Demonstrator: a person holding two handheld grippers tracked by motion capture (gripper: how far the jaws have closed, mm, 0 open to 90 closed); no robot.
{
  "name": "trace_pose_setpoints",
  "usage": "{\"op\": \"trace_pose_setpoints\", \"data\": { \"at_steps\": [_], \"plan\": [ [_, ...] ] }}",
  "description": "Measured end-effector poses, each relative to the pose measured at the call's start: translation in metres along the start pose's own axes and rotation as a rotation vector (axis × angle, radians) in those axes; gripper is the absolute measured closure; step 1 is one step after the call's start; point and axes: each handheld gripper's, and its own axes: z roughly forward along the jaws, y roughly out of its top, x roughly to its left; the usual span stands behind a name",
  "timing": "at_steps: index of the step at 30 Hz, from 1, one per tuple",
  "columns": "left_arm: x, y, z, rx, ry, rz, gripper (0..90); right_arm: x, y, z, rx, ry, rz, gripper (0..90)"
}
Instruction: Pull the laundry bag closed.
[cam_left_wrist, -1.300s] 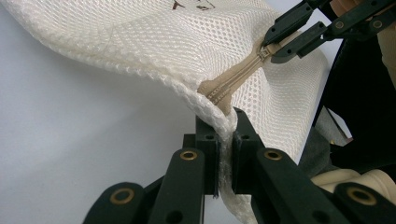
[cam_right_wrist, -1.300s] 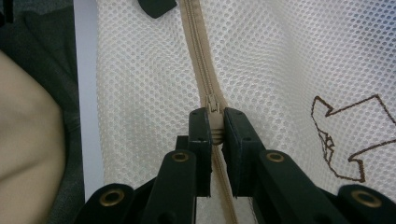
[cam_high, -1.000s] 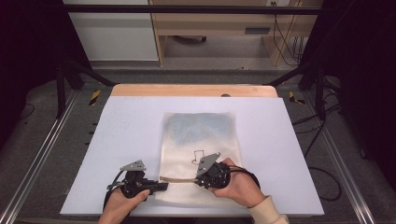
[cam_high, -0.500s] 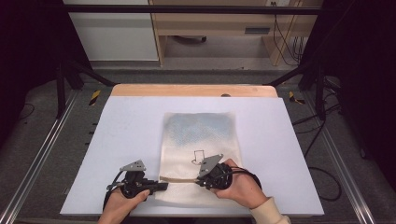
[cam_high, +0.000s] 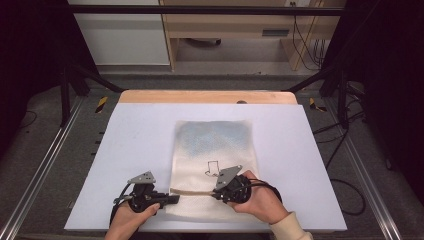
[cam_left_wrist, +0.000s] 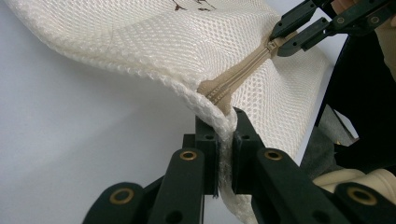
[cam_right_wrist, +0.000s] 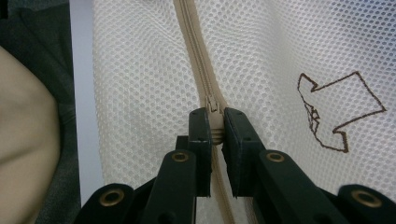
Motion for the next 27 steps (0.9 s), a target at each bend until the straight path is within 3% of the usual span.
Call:
{"op": "trace_pose_setpoints", "data": {
  "at_steps": [27],
  "plan": [
    [-0.002,-0.001,0.0,0.007,-0.002,0.009,84.0,-0.002,-0.013,-0.006,0.009,0.003,0.024,82.1]
  ]
}}
